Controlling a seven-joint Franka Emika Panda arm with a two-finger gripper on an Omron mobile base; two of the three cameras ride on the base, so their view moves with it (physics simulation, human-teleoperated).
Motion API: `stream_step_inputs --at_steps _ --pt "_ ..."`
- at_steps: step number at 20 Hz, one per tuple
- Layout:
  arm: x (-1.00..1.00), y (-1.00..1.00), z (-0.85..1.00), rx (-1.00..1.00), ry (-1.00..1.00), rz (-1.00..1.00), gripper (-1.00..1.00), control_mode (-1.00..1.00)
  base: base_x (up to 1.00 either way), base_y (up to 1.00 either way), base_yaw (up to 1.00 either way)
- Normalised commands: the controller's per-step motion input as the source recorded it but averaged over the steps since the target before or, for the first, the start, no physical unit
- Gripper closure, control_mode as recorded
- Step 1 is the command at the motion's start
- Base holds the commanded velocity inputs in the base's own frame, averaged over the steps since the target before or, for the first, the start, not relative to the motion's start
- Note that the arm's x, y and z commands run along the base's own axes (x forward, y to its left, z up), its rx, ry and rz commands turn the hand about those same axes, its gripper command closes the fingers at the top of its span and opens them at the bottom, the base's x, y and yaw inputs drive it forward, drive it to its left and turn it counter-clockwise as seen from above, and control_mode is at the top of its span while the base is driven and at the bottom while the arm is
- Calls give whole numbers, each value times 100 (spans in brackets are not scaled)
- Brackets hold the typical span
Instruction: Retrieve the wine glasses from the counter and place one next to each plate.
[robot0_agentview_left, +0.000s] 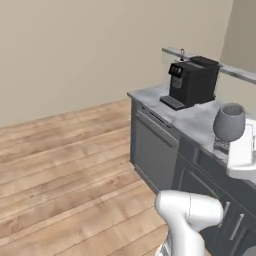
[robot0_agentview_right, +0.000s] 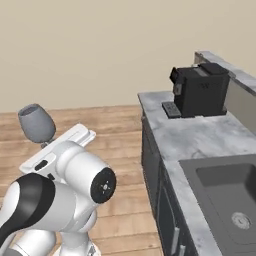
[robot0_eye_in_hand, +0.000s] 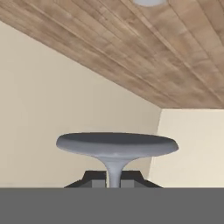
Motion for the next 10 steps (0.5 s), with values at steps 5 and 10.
stream_step_inputs --at_steps 5,10 --pt "0 0 0 0 0 0 100 100 100 66 -38" --pt "0 0 0 0 0 0 100 100 100 96 -44"
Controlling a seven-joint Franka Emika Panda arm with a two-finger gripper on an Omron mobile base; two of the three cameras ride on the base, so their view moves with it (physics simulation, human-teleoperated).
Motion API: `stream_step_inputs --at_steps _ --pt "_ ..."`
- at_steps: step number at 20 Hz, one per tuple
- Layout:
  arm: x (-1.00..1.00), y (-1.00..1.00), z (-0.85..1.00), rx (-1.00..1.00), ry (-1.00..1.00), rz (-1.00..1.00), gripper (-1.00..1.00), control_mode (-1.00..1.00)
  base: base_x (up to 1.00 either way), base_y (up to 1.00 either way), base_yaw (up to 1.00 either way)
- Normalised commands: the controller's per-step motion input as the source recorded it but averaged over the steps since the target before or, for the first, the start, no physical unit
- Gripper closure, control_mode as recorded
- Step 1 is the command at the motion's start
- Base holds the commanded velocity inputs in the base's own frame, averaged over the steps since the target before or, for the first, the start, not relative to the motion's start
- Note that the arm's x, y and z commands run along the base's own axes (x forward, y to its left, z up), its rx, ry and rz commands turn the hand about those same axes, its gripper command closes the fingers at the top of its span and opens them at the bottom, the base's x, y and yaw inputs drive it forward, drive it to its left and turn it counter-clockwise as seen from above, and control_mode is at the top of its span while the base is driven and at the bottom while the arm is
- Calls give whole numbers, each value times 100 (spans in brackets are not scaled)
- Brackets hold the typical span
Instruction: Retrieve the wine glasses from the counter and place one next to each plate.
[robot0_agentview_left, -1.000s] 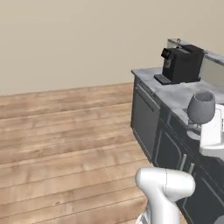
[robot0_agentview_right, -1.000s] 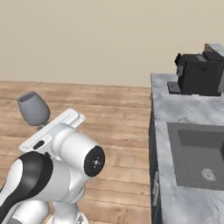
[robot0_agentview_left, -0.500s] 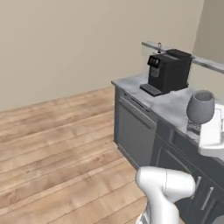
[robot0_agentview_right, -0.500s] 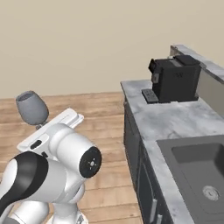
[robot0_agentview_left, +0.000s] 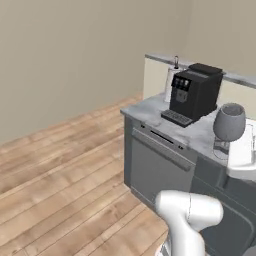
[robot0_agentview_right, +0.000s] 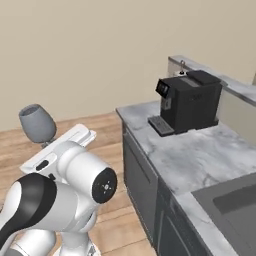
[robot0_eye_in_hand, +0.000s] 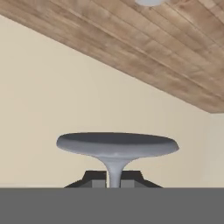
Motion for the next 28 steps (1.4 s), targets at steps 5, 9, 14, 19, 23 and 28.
stream_step_inputs --at_steps 5,9,14,19,23,28 --pt "0 0 0 0 0 0 100 100 100 100 -43" --pt "0 0 0 0 0 0 100 100 100 100 -44" --pt "0 0 0 0 0 0 100 100 100 100 -43" --pt "0 0 0 0 0 0 100 100 73 100 -37" --pt "0 0 0 0 0 0 100 100 49 100 -30" --pt "0 0 0 0 0 0 100 100 48 100 -30"
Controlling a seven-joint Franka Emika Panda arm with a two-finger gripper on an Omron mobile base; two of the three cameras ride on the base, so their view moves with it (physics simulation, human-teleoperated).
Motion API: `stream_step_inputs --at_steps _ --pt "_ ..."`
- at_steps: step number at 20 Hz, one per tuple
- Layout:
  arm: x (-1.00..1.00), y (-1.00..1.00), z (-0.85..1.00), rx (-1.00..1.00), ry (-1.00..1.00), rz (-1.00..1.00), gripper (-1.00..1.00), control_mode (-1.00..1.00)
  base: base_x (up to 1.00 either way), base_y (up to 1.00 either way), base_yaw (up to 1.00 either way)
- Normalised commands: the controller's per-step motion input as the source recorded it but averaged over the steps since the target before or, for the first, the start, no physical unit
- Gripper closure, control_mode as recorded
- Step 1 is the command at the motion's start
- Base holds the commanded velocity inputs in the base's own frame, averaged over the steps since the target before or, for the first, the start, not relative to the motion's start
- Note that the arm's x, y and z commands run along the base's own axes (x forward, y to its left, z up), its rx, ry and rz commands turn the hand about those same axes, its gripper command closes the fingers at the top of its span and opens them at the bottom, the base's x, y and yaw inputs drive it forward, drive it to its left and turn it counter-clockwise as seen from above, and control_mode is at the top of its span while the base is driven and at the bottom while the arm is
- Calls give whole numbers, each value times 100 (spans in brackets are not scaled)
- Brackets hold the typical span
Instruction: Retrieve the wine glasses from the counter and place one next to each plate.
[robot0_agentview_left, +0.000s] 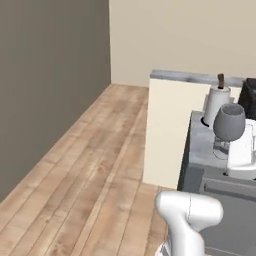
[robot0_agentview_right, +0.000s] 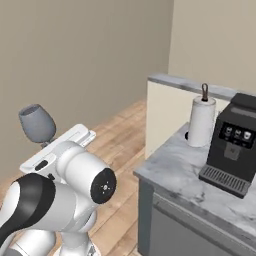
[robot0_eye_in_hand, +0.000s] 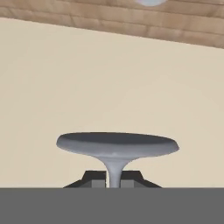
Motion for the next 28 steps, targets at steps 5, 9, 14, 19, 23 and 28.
stream_step_inputs --at_steps 5,9,14,19,23,28 --pt "0 0 0 0 0 0 100 100 62 100 -32" --pt "0 0 0 0 0 0 100 100 76 100 -34" --pt "0 0 0 0 0 0 100 100 97 100 -38" --pt "0 0 0 0 0 0 100 100 100 100 -38" --pt "0 0 0 0 0 0 100 100 100 100 -40" --pt "0 0 0 0 0 0 100 100 100 100 -39"
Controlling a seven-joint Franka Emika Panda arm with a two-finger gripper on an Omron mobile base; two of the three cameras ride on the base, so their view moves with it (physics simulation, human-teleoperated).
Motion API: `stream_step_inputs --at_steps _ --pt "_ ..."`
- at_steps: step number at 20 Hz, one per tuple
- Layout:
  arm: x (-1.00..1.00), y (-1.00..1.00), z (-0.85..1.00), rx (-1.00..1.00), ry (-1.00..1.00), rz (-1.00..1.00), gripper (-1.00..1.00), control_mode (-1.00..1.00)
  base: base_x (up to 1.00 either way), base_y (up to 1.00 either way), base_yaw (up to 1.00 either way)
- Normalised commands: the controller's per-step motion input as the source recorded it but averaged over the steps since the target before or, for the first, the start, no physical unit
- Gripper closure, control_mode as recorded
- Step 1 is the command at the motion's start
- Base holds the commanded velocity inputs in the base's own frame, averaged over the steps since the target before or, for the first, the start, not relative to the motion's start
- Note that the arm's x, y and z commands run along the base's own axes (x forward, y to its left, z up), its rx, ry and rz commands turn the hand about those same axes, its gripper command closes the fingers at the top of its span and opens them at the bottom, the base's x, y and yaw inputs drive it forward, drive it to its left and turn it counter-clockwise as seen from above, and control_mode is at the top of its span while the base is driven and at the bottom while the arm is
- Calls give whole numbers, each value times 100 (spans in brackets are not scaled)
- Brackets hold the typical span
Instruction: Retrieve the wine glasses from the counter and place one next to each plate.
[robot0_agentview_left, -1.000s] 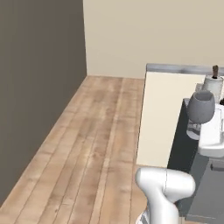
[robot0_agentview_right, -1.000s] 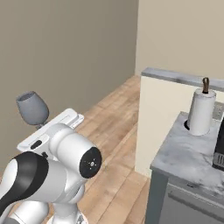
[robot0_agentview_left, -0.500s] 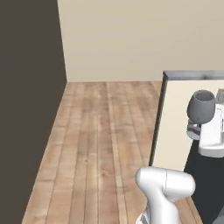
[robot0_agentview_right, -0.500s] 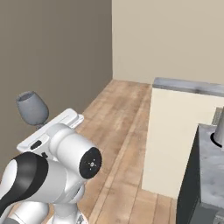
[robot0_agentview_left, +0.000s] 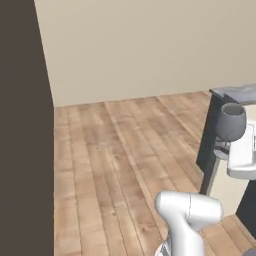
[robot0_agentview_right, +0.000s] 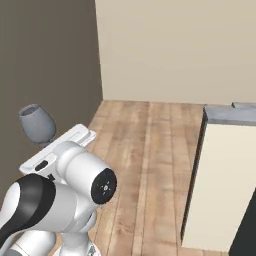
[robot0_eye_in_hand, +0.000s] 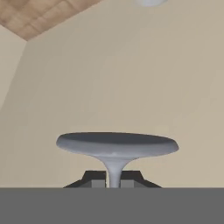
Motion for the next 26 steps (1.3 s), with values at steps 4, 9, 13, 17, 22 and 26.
stream_step_inputs --at_steps 4,9,13,17,22,26 --pt "0 0 0 0 0 0 100 100 100 100 -40" --pt "0 0 0 0 0 0 100 100 100 100 -44" --pt "0 0 0 0 0 0 100 100 100 100 -44" --pt "0 0 0 0 0 0 100 100 100 100 -44" --pt "0 0 0 0 0 0 100 100 100 97 -55" --pt "0 0 0 0 0 0 100 100 100 93 -58"
